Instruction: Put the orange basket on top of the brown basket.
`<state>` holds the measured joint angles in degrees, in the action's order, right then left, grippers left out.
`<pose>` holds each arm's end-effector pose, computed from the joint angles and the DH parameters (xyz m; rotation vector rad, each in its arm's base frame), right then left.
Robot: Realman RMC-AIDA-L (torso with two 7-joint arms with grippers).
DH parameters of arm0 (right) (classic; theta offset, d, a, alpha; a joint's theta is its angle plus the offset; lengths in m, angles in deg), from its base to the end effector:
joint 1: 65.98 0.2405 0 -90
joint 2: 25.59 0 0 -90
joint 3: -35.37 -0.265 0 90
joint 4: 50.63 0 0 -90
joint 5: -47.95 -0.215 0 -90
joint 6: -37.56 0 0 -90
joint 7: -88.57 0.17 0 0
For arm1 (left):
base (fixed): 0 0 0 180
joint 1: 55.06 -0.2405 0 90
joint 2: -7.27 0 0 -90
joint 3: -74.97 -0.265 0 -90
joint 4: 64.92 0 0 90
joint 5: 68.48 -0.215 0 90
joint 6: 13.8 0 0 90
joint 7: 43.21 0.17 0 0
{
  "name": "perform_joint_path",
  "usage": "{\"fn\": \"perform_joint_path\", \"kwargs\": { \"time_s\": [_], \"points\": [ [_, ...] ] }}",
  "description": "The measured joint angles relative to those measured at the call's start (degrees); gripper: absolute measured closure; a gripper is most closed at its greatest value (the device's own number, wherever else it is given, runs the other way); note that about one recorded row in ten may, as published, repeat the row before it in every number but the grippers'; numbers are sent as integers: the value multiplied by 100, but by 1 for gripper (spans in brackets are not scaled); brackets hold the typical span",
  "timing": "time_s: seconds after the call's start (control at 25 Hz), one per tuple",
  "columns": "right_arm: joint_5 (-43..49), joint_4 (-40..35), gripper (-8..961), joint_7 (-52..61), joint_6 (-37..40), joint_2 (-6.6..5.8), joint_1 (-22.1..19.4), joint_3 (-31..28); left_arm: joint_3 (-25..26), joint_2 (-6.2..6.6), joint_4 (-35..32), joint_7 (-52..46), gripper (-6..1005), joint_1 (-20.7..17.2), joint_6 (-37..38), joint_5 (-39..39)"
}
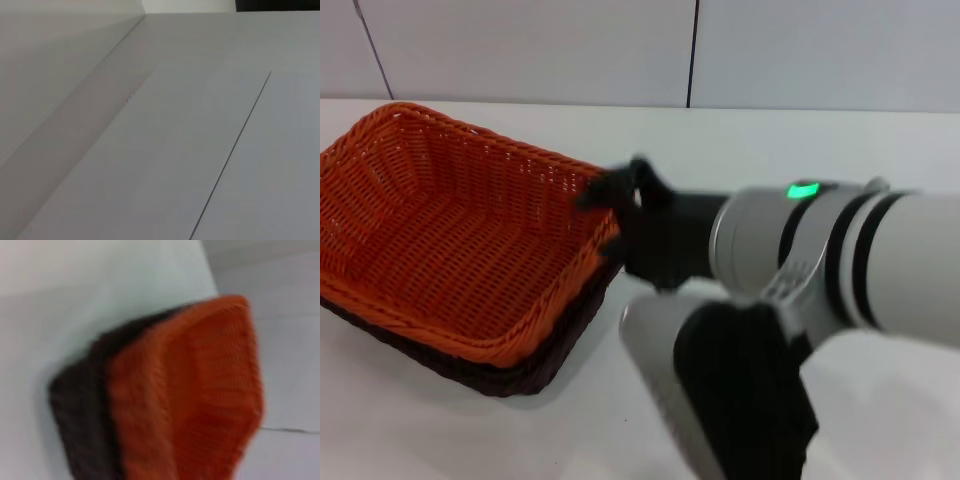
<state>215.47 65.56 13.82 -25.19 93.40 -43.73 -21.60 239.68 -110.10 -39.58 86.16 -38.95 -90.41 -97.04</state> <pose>0.0273 0.2890 -0.0698 -2.2110 -1.2603 -0.4067 -0.4236 0.2676 0.2288 -0.6862 -0.4660 -1.1412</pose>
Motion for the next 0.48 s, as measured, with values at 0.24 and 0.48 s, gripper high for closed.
{"fn": "perform_joint_path", "kwargs": {
  "time_s": [0.24, 0.48],
  "points": [
    [-12, -82, 509, 73, 848, 15, -58, -328, -9, -5, -6, -7, 339, 27, 35, -10],
    [-16, -451, 510, 725, 2010, 32, -85, -486, -40, 41, -5, 15, 339, 43, 231, -77]
  ]
}}
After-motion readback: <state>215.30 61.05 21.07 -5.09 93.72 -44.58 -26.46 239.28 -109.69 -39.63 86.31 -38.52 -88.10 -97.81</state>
